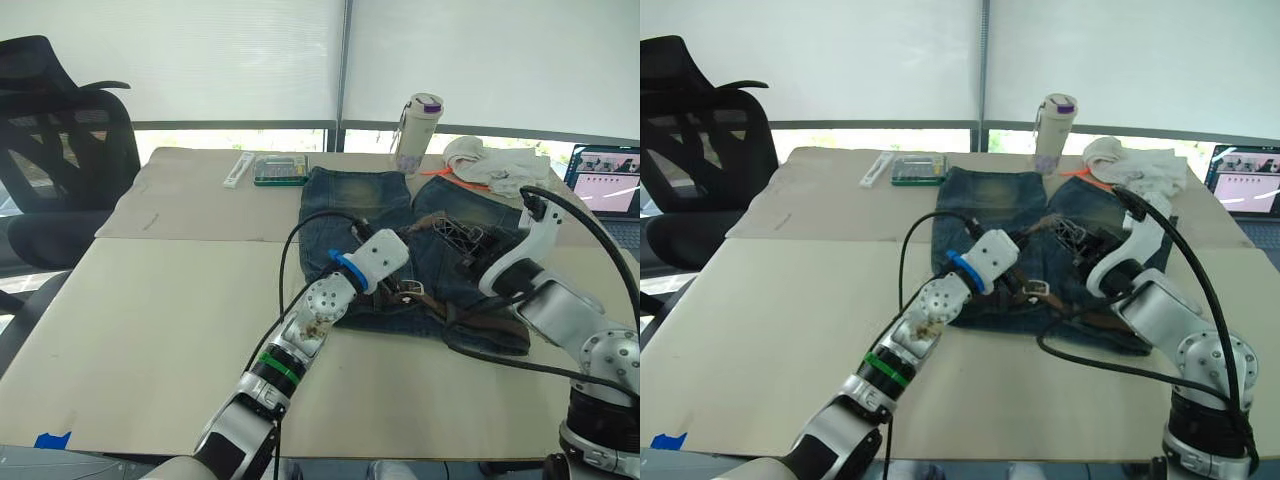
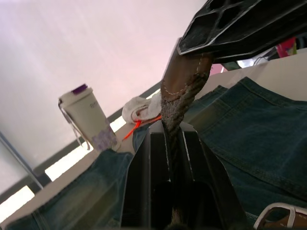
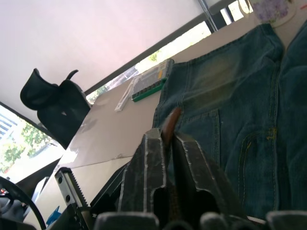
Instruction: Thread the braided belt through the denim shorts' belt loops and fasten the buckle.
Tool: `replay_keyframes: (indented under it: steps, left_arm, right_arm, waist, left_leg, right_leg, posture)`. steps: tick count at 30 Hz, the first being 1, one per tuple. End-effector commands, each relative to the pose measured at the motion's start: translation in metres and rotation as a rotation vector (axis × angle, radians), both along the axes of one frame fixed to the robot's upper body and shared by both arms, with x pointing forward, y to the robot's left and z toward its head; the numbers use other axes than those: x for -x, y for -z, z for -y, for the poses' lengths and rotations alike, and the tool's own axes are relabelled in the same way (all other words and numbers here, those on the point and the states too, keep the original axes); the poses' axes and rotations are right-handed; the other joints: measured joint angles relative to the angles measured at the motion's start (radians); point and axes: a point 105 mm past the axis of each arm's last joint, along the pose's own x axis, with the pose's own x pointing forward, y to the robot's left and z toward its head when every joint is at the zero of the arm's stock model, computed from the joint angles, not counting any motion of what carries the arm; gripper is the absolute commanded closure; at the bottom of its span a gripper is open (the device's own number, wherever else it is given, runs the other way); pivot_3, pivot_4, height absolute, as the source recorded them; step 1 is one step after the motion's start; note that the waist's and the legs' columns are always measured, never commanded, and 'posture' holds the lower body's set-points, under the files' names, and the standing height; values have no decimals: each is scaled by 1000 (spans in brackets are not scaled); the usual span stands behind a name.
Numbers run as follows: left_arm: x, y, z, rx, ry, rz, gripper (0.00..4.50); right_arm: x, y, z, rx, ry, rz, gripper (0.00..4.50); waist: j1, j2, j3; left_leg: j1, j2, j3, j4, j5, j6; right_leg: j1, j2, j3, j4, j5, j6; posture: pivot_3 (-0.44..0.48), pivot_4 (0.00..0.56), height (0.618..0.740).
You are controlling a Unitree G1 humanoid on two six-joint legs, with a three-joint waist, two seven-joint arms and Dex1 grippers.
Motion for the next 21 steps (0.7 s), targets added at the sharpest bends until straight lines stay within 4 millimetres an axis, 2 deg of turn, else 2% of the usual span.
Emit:
replay_keyframes:
  steps: [1, 4, 10, 14, 18, 21]
  left_arm:
    - [-13, -4, -19, 258, -45, -233, 4500]
    - [-26, 1, -39, 575, -64, -526, 4500]
    - [-33, 20, -59, 844, -27, -819, 4500]
    - [-25, 23, -57, 906, 52, -889, 4500]
    - [-20, 25, -55, 916, 88, -911, 4500]
    - [-16, 29, -53, 912, 104, -924, 4500]
  right_arm:
    - [5, -14, 2, 135, 2, 148, 2432]
    - [0, 4, 4, 241, -1, 156, 1487]
    - [-13, 63, -10, 622, -70, 146, 1487]
    - [-25, 67, -14, 629, -53, 198, 1487]
    - [-26, 82, -18, 646, -90, 193, 1487]
    - [-22, 120, -7, 804, -114, 88, 1487]
  waist:
    - [-3, 0, 0]
    - [-9, 0, 0]
    - [-7, -2, 1]
    - [-3, -3, 1]
    - [-1, -3, 2]
    - [0, -3, 2]
  left_leg:
    - [0, 0, 0, 0, 0, 0]
    - [0, 1, 0, 0, 0, -1]
    - [0, 0, 0, 0, 2, -3]
    - [0, -2, -1, 0, 6, -10]
    - [0, -2, -1, 0, 6, -11]
    - [2, -3, -2, 0, 7, -11]
  right_leg:
    - [0, 0, 0, 0, 0, 0]
    - [-1, 1, 0, 0, 0, 0]
    - [-1, 2, 0, 0, 0, 0]
    - [-1, 2, 1, 0, 0, 0]
    - [0, 2, 0, 0, 0, 0]
    - [2, 2, 0, 0, 0, 0]
  posture:
    - [0, 150, 737]
    - [0, 150, 737]
    - [0, 150, 737]
    - [0, 150, 737]
    - [0, 150, 737]
    - [0, 150, 737]
